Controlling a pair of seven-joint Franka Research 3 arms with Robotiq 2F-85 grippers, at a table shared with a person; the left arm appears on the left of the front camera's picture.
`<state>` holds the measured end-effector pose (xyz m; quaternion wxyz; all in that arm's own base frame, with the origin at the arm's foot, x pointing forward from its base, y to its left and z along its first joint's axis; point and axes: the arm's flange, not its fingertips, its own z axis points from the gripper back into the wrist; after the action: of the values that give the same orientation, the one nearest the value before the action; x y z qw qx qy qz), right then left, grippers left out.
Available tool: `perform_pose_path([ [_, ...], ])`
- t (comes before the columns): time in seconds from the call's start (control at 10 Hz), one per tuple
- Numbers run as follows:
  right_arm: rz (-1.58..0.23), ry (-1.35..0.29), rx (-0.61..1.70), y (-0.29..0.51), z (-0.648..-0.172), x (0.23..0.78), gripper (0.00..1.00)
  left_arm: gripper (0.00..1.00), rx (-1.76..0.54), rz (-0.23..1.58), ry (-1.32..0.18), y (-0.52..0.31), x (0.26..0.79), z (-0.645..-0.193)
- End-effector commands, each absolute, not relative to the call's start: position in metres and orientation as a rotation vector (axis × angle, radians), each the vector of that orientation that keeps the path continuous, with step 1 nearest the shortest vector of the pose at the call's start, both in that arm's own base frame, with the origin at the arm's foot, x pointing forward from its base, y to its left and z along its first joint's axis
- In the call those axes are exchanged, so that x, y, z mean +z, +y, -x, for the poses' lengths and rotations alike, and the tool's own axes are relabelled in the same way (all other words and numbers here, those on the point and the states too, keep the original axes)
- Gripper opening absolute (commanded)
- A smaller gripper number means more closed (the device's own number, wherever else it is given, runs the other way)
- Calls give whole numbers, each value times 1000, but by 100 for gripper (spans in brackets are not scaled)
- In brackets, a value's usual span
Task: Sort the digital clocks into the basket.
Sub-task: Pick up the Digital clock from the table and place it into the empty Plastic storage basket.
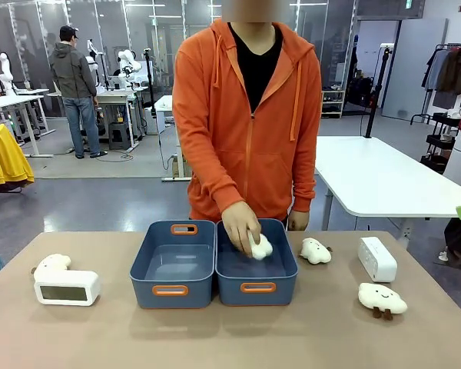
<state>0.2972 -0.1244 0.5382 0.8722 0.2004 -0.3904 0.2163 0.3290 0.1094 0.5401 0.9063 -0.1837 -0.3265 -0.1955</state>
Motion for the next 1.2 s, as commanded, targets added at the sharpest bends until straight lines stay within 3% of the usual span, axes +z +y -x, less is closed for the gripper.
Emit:
perform_pose_path([
  [0.0, -419, -816, 452, -124, -297, 538, 100, 100, -419, 374, -660, 112, 544, -330],
  [0.5, -154, -504, 210, -58, -394, 516, 100, 100, -419, 374, -660, 112, 544, -330],
  [0.8, 46, -487, 62, -28, -446, 483, 100, 100, -419, 374, -660, 112, 544, -330],
  [1.1, 51, -406, -12, -27, -492, 448, 100, 100, -419, 374, -660, 112, 544, -330],
])
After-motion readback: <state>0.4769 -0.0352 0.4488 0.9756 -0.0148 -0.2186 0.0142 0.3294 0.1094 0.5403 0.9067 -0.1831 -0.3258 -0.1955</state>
